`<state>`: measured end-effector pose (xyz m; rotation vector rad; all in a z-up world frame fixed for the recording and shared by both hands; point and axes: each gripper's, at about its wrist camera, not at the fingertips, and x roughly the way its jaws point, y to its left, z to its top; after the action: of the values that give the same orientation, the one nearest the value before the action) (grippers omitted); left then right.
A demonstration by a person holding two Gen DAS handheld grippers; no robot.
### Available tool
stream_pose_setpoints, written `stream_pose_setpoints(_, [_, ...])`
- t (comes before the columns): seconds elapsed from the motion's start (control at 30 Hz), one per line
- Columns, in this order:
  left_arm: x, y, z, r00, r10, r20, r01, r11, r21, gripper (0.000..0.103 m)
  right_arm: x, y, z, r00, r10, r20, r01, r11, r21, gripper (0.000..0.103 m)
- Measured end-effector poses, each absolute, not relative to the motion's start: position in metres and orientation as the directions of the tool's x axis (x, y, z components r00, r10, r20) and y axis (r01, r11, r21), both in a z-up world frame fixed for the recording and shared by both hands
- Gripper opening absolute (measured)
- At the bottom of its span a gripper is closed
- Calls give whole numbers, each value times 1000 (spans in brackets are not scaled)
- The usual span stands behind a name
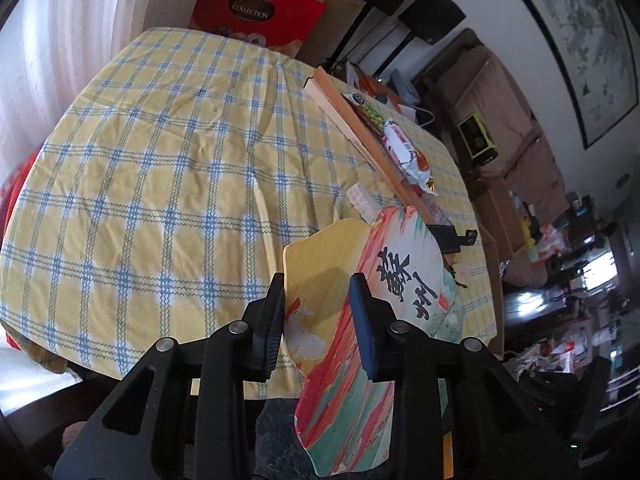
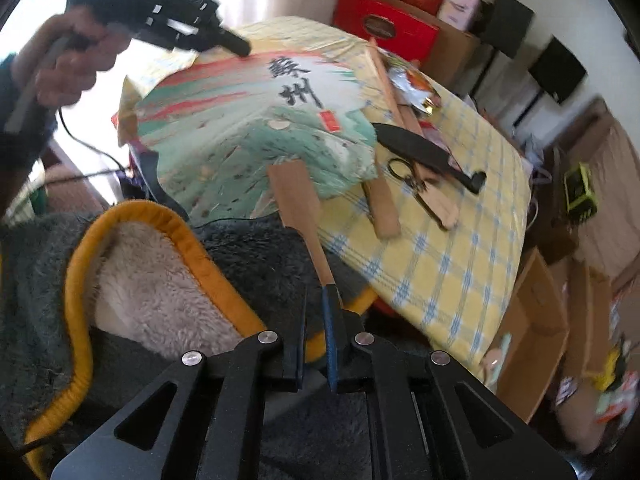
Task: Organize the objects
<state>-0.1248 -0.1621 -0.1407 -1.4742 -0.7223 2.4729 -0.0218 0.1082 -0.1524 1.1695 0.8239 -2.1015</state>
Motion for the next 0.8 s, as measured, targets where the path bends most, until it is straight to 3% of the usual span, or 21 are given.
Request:
stream_pose_setpoints(0.07, [-124,-161,-139,-489,384,-783,90,-870,-484,30,-27,114,-158,-423,-189,-886,733,-646,-212,7])
stream_pose_setpoints(0.2, [-126,-152,-142,-457,411,-789,37,-877,-479,53,-36,140,-164,-397,-178,-901,710,-681,-178,8])
stream_pose_setpoints(0.3, [-125,-147,-144,-458,398,-795,28,-887,-460,53,-40,161,-164,-371,-193,-908,690,-712,-131,15])
stream_pose_setpoints(0.43, [-125,-150,-146,-447,421,-789,33,-874,-485,54,-45,184,-167,-366,-178,-913,657,-744,-119,15])
stream_pose_setpoints(0.6, [-121,-162,-140,-461,499,-734,24,-820,-572,54,-42,189,-168,-306,-261,-916,688,-726,-22,16])
stream_pose_setpoints(0.67, [-121,-165,-137,-464,518,-719,21,-805,-593,54,-38,181,-172,-302,-256,-918,706,-707,-35,19])
stream_pose_setpoints(0.73, [-120,-165,-135,-469,523,-712,19,-800,-600,54,-37,174,-178,-305,-244,-921,714,-698,-52,28])
stream_pose_setpoints(0.8, [-120,-163,-133,-473,516,-714,15,-806,-592,54,-37,166,-183,-328,-213,-920,715,-693,-94,27])
